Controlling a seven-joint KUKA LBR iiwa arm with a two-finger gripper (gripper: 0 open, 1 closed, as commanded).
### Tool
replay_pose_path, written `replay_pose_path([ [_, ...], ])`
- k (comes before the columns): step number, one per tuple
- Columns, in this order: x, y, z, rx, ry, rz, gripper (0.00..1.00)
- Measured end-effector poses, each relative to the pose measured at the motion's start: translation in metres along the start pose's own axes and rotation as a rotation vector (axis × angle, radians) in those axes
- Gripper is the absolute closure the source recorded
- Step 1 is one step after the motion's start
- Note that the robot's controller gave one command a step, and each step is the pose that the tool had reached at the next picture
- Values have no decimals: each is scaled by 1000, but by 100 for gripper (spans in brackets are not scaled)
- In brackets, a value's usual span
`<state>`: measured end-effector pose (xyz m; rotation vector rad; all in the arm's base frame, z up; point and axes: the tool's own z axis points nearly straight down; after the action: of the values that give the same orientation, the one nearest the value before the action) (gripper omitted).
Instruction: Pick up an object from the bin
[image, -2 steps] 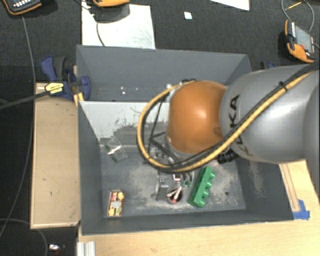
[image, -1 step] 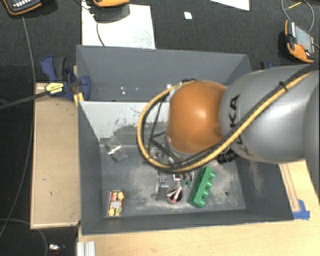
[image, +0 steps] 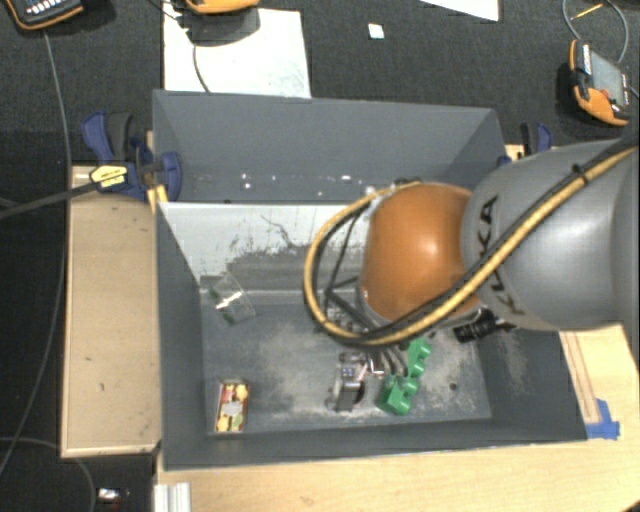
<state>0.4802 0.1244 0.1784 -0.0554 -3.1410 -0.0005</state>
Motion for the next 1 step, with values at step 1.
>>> replay_pose_path([
  [1, -3, 26, 13, -1, -8, -5, 0],
])
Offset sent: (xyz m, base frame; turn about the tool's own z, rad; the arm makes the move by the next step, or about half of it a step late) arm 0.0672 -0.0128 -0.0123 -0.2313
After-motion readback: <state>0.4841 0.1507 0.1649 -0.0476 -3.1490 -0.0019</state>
